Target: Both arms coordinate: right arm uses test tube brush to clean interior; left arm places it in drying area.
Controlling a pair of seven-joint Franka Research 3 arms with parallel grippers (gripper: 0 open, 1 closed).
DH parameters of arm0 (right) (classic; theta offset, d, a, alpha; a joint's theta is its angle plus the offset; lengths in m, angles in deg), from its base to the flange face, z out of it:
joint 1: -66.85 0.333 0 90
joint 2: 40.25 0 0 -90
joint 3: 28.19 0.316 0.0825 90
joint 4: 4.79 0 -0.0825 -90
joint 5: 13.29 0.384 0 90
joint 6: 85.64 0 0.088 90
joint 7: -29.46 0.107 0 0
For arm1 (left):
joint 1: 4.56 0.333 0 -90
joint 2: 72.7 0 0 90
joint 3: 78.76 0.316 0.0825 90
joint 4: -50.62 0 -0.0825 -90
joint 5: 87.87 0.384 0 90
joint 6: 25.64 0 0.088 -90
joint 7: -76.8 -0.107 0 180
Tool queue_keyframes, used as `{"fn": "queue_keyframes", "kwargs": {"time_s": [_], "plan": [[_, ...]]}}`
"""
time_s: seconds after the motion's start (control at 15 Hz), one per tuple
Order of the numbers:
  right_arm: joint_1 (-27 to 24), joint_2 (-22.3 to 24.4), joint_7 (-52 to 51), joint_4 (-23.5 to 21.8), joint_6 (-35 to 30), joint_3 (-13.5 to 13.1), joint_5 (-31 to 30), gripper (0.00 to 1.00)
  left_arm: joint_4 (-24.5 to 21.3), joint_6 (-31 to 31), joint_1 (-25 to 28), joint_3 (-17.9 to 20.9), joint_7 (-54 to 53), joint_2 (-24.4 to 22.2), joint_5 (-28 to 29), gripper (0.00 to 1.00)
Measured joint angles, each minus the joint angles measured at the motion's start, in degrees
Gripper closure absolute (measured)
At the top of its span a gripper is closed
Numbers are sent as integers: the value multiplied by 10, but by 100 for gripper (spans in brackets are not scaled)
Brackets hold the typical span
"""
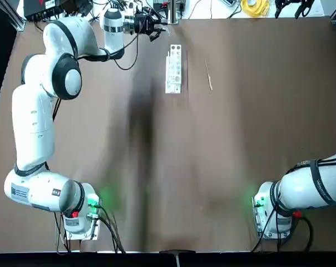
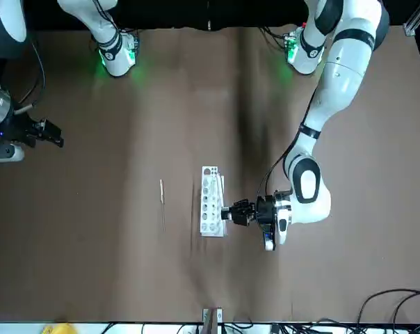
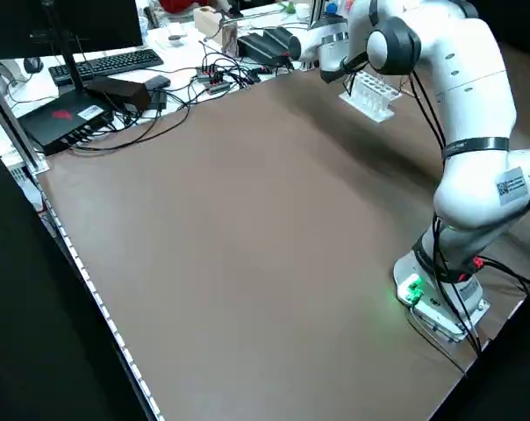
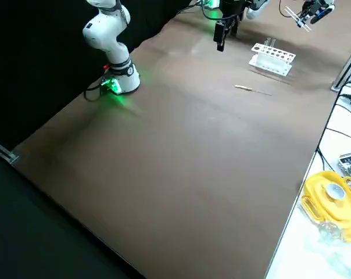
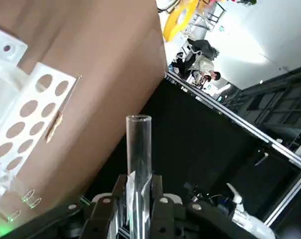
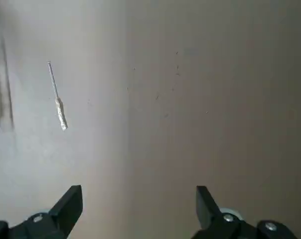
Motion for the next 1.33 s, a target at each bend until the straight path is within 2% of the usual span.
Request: {"fn": "queue_keyframes", "kwargs": {"time_s": [0.27,0.73,0.93,1.33], "plan": [[0,0,0,0,0,0,0,0,-10,-5,10,0,82,0,0,77],[0,0,0,0,0,0,0,0,-24,-53,19,0,241,1,-1,77],[0,0,0,0,0,0,0,0,-27,-74,27,0,312,12,-13,77],[0,0,0,0,-1,0,0,0,-26,-85,31,-3,385,43,-33,77]]}}
